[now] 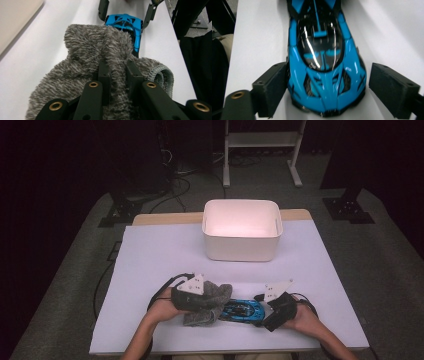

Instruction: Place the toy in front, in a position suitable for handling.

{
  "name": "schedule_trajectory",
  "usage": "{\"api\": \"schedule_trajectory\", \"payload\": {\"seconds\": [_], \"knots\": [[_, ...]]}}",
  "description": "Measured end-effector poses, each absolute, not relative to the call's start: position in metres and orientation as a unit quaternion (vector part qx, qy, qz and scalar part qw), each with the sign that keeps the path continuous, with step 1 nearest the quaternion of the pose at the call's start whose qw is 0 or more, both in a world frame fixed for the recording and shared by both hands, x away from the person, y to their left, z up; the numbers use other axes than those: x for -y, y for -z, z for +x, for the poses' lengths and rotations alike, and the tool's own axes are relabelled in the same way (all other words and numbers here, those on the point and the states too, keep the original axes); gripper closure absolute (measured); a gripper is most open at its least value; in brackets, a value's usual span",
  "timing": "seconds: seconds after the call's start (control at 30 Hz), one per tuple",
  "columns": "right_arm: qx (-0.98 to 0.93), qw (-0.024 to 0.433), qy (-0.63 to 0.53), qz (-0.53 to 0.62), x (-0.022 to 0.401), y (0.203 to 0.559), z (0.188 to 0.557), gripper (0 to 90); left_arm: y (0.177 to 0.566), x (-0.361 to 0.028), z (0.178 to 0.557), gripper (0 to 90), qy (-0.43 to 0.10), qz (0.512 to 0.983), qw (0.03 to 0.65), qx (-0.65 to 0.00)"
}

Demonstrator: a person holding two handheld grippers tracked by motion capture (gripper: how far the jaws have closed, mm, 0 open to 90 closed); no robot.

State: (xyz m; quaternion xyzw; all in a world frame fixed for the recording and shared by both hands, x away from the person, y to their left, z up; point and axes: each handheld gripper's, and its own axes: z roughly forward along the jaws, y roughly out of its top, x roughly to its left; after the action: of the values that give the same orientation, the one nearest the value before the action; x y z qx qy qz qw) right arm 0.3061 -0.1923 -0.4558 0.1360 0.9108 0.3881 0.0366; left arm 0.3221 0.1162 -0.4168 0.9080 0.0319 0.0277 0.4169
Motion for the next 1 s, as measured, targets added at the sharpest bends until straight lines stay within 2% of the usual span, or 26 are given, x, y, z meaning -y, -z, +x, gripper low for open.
{"api": "schedule_trajectory", "payload": {"seconds": [0.2,0.47,0.53,0.6,1.0], "knots": [[-0.918,0.03,-0.38,0.112,0.169,0.449,0.31,13.8,0.423,-0.111,0.321,78.1,-0.029,0.906,0.421,-0.028],[-0.933,0.031,-0.349,0.083,0.143,0.457,0.315,13.3,0.418,-0.112,0.321,78.1,-0.033,0.903,0.428,-0.021],[-0.931,0.032,-0.352,0.086,0.143,0.457,0.315,15.2,0.419,-0.112,0.321,78.1,-0.032,0.902,0.429,-0.02],[-0.928,0.034,-0.361,0.085,0.146,0.457,0.315,23.4,0.419,-0.113,0.321,78.1,-0.032,0.902,0.43,-0.021],[-0.925,0.029,-0.368,0.087,0.143,0.451,0.313,25.1,0.411,-0.122,0.321,78.1,-0.037,0.895,0.444,-0.028]]}}
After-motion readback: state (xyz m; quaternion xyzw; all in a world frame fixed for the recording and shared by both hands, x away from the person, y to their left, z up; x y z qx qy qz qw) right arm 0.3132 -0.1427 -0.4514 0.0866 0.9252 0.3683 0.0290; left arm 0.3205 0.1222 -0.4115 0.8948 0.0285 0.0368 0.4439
